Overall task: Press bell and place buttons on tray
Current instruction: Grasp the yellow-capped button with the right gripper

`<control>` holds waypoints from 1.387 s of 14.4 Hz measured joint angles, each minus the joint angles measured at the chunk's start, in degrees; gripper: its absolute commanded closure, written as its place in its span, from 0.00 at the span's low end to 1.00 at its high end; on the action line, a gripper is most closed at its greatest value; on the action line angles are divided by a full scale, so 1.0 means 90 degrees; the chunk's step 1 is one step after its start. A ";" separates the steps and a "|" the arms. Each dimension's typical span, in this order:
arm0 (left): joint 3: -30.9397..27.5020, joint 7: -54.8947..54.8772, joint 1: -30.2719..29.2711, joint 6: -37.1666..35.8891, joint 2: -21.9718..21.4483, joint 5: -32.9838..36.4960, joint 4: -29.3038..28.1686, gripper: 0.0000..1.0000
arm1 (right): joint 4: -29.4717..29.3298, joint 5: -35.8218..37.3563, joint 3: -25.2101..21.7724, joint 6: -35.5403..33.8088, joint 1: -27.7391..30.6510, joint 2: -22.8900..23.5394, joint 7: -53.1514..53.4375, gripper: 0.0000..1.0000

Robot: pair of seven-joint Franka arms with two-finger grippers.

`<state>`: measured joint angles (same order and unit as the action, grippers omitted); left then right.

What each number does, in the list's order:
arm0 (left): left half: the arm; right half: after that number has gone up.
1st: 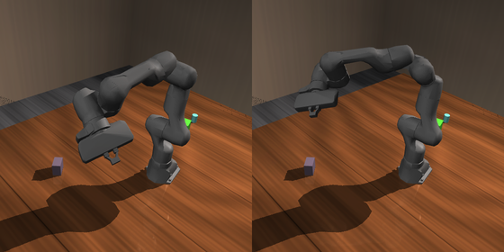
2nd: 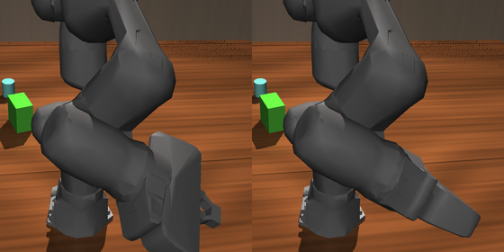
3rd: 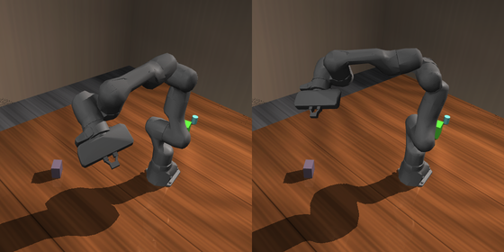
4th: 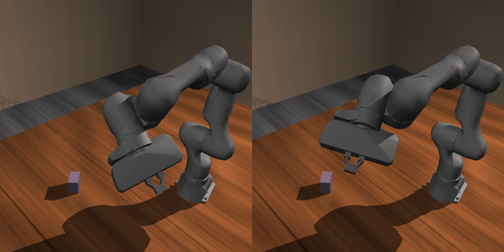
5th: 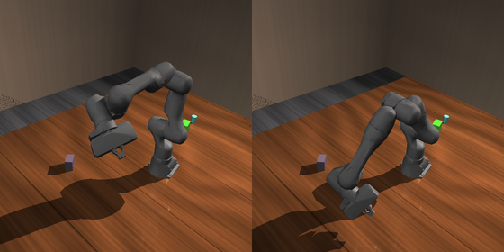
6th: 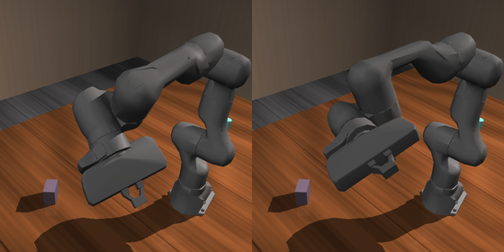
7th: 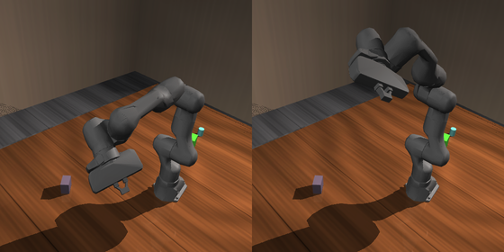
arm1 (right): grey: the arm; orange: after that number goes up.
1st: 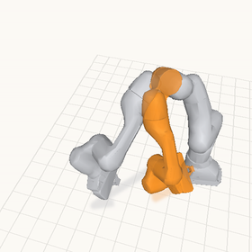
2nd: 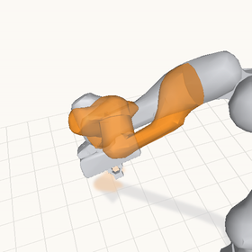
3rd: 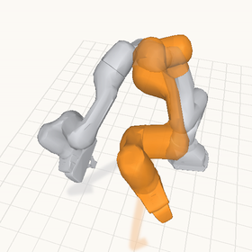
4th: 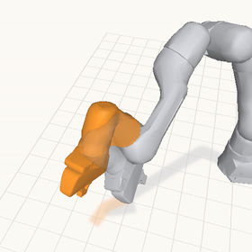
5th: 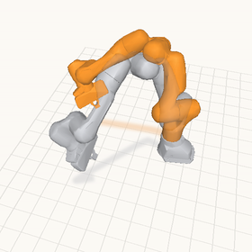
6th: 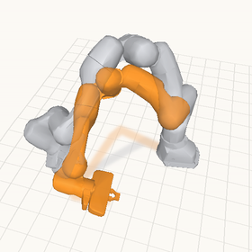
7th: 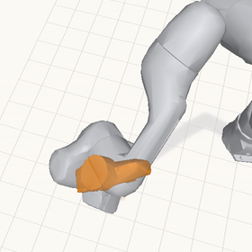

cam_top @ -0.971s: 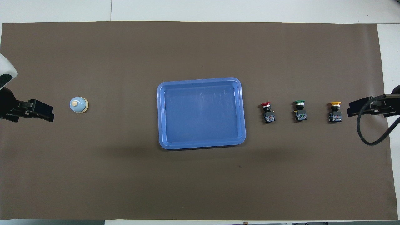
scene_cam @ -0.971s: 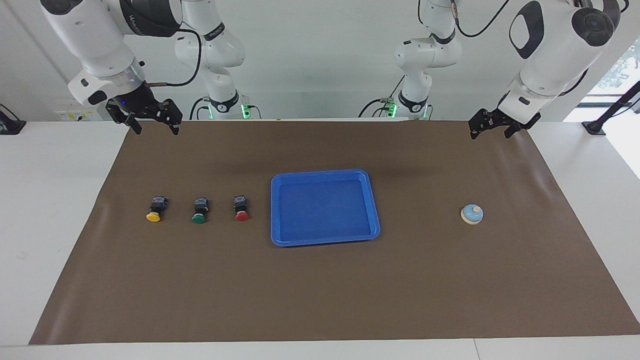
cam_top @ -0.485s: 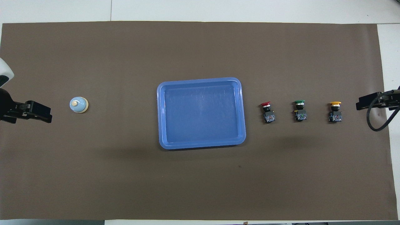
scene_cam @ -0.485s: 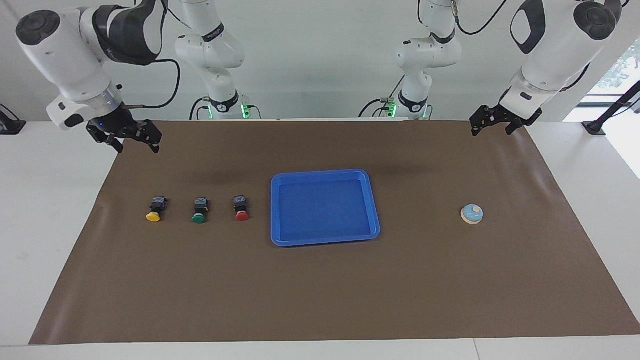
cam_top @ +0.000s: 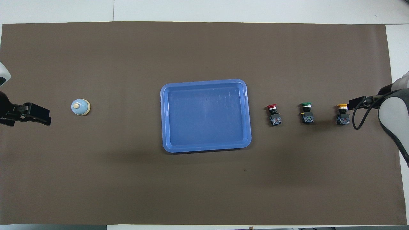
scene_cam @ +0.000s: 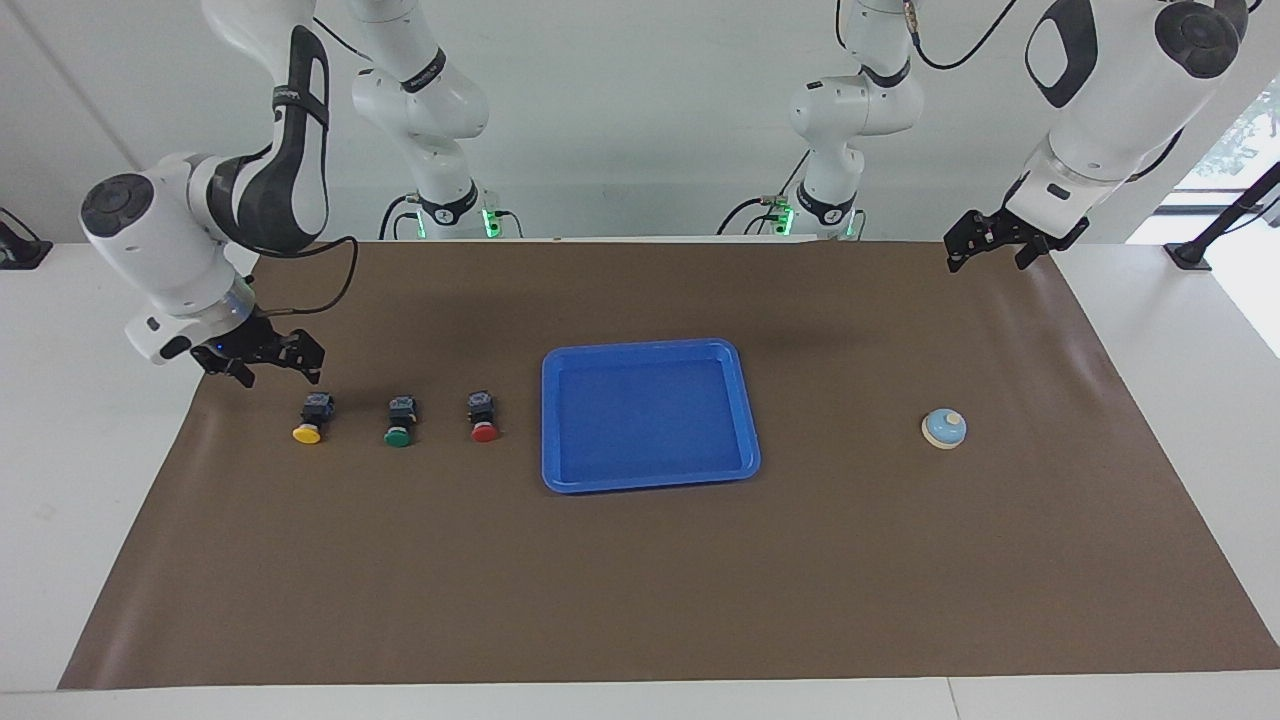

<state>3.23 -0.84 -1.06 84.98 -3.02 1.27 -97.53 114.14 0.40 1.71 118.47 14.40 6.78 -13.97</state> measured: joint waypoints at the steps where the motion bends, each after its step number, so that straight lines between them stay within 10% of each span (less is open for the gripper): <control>1: 0.0000 0.0000 0.0000 0.0000 0.0000 0.0000 0.0000 0.00 | 0.0233 0.0035 0.0000 0.0330 0.0001 0.0008 0.0000 0.00; 15: 0.0000 0.0000 0.0000 0.0000 0.0000 0.0000 0.0000 0.00 | 0.0908 0.0122 -0.0010 0.1483 0.0287 0.0762 0.0027 0.00; 17: -0.0001 0.0000 0.0000 0.0000 0.0000 0.0000 0.0000 0.00 | 0.0908 0.0122 0.0004 0.1493 0.0267 0.0804 0.0118 0.14; 20: -0.0001 0.0000 0.0000 0.0000 0.0000 0.0000 0.0000 0.00 | 0.0908 0.0122 0.0020 0.1493 0.0260 0.0835 0.0182 0.60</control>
<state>3.23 -0.84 -1.06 84.98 -3.02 1.27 -97.53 122.32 1.50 1.89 131.91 16.75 14.29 -12.34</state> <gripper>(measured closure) 0.000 0.093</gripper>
